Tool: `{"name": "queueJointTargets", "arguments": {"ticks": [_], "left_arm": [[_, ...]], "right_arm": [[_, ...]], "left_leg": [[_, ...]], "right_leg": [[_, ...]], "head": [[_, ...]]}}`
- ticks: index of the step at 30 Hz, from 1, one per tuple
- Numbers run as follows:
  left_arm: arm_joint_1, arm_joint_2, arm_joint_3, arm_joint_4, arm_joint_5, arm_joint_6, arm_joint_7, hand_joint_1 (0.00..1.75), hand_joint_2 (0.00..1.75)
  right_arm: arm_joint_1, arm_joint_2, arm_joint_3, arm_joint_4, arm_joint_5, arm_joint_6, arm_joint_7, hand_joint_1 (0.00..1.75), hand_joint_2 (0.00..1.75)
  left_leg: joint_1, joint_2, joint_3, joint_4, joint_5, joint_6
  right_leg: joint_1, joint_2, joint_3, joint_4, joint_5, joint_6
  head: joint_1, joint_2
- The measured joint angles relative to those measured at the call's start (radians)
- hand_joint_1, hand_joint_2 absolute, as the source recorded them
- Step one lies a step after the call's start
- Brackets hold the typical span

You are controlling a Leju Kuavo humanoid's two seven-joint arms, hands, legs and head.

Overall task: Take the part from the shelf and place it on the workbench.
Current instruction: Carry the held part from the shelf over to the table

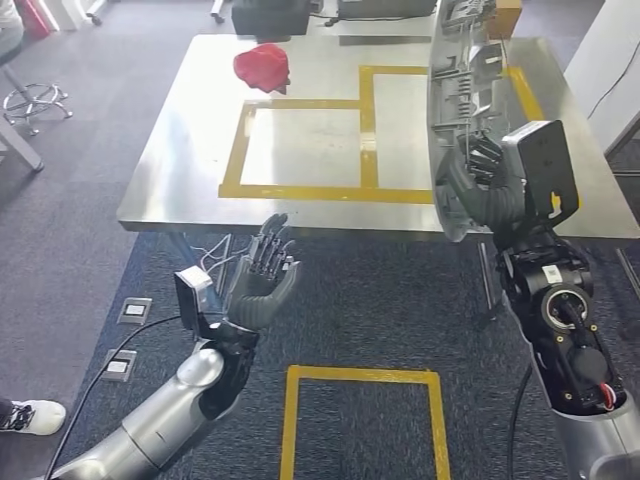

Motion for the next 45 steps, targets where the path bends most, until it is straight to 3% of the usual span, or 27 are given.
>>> {"name": "queueJointTargets", "arguments": {"ticks": [2,3,4,5,7,9,12,14,17,18,19,22,24,26,29,36,45], "left_arm": [[0.004,0.001,0.000,0.005,-0.002,-0.005,0.000,0.00,1.75],[0.004,0.001,0.000,0.008,-0.002,-0.007,0.000,0.00,1.75],[0.003,0.001,0.000,0.010,-0.003,-0.009,-0.001,0.00,1.75],[0.001,0.001,0.000,0.012,-0.004,-0.010,-0.003,0.00,1.75],[-0.005,0.001,0.000,0.017,-0.006,-0.014,-0.009,0.00,1.75],[-0.012,0.000,0.000,0.023,-0.007,-0.017,-0.014,0.00,1.75],[-0.028,-0.003,0.000,0.028,-0.011,-0.020,-0.022,0.00,1.75],[-0.038,-0.008,0.000,0.031,-0.015,-0.022,-0.026,0.00,1.75],[-0.039,-0.012,0.000,0.037,-0.017,-0.022,-0.028,0.00,1.75],[-0.038,-0.013,0.000,0.039,-0.017,-0.022,-0.029,0.00,1.75],[-0.038,-0.013,0.000,0.041,-0.017,-0.022,-0.029,0.00,1.75],[-0.038,-0.015,0.000,0.044,-0.017,-0.022,-0.029,0.00,1.75],[-0.038,-0.017,0.000,0.046,-0.018,-0.022,-0.031,0.00,1.75],[-0.037,-0.018,0.000,0.048,-0.018,-0.022,-0.031,0.00,1.75],[-0.036,-0.017,0.000,0.050,-0.018,-0.022,-0.031,0.00,1.75],[-0.037,-0.017,0.000,0.050,-0.017,-0.022,-0.031,0.00,1.75],[-0.037,-0.019,0.000,0.051,-0.017,-0.022,-0.031,0.00,1.75]], "right_arm": [[0.001,0.000,-0.004,0.000,0.001,-0.002,-0.002,1.75,1.75],[0.000,-0.001,-0.007,0.000,0.001,-0.003,-0.003,1.75,1.75],[0.000,-0.001,-0.010,0.000,0.001,-0.004,-0.003,1.75,1.75],[-0.001,-0.001,-0.014,0.000,0.002,-0.005,-0.003,1.75,1.75],[-0.006,-0.002,-0.021,0.001,0.009,-0.007,-0.004,1.75,1.75],[-0.016,-0.003,-0.029,0.002,0.019,-0.010,-0.007,1.75,1.75],[-0.040,-0.009,-0.050,0.002,0.029,-0.017,-0.011,1.75,1.75],[-0.055,-0.016,-0.065,0.002,0.032,-0.021,-0.014,1.75,1.75],[-0.063,-0.029,-0.086,0.003,0.033,-0.024,-0.015,1.75,1.75],[-0.063,-0.033,-0.091,0.003,0.033,-0.025,-0.015,1.75,1.75],[-0.063,-0.037,-0.096,0.003,0.033,-0.026,-0.014,1.75,1.75],[-0.065,-0.045,-0.109,0.003,0.033,-0.029,-0.013,1.75,1.75],[-0.067,-0.047,-0.115,0.002,0.034,-0.030,-0.015,1.75,1.75],[-0.068,-0.048,-0.117,0.002,0.034,-0.030,-0.015,1.75,1.75],[-0.065,-0.048,-0.119,0.004,0.034,-0.030,-0.014,1.75,1.75],[-0.065,-0.048,-0.120,0.010,0.035,-0.030,-0.015,1.75,1.75],[-0.066,-0.048,-0.124,0.020,0.036,-0.030,-0.021,1.75,1.75]], "left_leg": [[0.010,0.005,-0.081,0.091,-0.060,-0.014],[0.014,0.006,-0.103,0.094,-0.074,-0.018],[0.017,0.008,-0.109,0.064,-0.062,-0.020],[0.018,0.008,-0.103,0.008,-0.025,-0.019],[0.016,0.010,-0.075,-0.144,0.105,-0.010],[0.012,0.009,-0.056,-0.231,0.182,0.001],[0.013,0.006,-0.029,-0.240,0.177,0.019],[0.014,0.007,-0.009,-0.240,0.171,0.029],[0.013,0.006,0.010,-0.238,0.150,0.036],[0.013,0.004,0.017,-0.236,0.142,0.036],[0.013,0.002,0.024,-0.233,0.134,0.035],[0.012,-0.002,0.046,-0.222,0.109,0.027],[0.010,-0.003,0.049,-0.217,0.100,0.018],[0.006,-0.004,0.044,-0.210,0.095,0.017],[0.004,-0.004,0.040,-0.210,0.096,0.025],[0.006,-0.002,0.047,-0.225,0.097,0.025],[0.007,-0.002,0.047,-0.227,0.098,0.009]], "right_leg": [[-0.004,0.002,0.026,-0.003,-0.021,0.001],[-0.007,0.003,0.040,-0.003,-0.032,0.004],[-0.009,0.004,0.056,-0.003,-0.045,0.007],[-0.011,0.005,0.071,-0.003,-0.057,0.010],[-0.012,0.005,0.096,-0.001,-0.082,0.020],[-0.009,0.008,0.114,0.003,-0.106,0.033],[-0.009,0.007,0.136,0.020,-0.124,0.051],[-0.012,0.001,0.102,0.097,-0.152,0.059],[-0.011,-0.002,-0.026,0.300,-0.230,0.066],[-0.011,-0.002,-0.053,0.321,-0.238,0.067],[-0.011,-0.003,-0.062,0.303,-0.221,0.068],[-0.009,-0.004,-0.021,0.105,-0.078,0.059],[-0.004,-0.004,-0.001,0.034,-0.040,0.050],[-0.004,-0.002,0.005,0.033,-0.036,0.048],[-0.006,0.003,0.003,0.035,-0.029,0.055],[-0.003,0.004,0.002,0.035,-0.034,0.045],[-0.002,0.004,0.001,0.036,-0.034,0.041]], "head": [[-0.009,0.000],[-0.012,0.000],[-0.016,0.000],[-0.019,0.000],[-0.030,0.000],[-0.036,0.000],[-0.030,0.000],[-0.023,0.000],[-0.006,0.000],[-0.002,0.000],[0.003,0.000],[0.019,0.000],[0.025,0.000],[0.023,0.000],[0.012,0.000],[-0.008,0.000],[-0.012,0.000]]}}
